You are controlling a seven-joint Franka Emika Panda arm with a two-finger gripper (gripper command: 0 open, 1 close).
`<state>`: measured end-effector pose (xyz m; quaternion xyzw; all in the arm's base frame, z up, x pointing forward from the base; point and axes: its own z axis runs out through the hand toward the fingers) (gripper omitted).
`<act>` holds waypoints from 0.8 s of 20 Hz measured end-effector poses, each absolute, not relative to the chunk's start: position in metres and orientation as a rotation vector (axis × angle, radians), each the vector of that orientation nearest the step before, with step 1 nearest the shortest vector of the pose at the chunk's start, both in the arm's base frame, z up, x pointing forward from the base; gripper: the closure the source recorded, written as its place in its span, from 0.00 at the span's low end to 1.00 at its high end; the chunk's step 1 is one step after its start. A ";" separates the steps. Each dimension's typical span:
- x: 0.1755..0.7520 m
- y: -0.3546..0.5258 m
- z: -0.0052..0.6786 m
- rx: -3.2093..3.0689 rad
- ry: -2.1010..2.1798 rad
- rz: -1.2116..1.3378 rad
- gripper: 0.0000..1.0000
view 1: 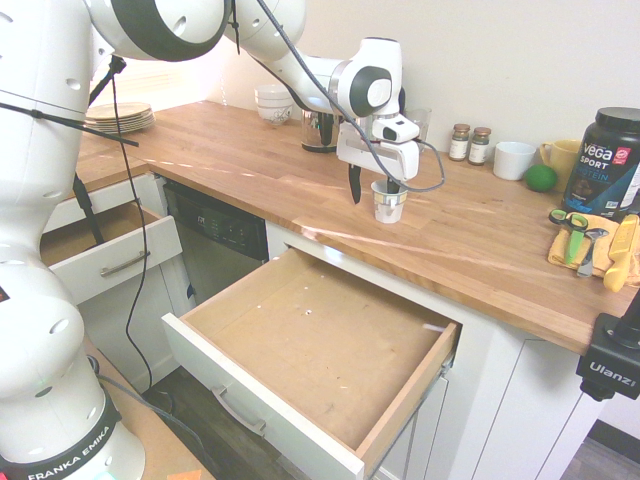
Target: Put mug in the drawer
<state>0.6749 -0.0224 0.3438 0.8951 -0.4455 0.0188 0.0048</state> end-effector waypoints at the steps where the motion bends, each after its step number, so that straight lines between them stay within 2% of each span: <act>1: 0.675 -0.023 0.343 2.803 -1.399 0.057 1.00; 16: 0.671 -0.030 0.337 2.801 -1.417 0.055 1.00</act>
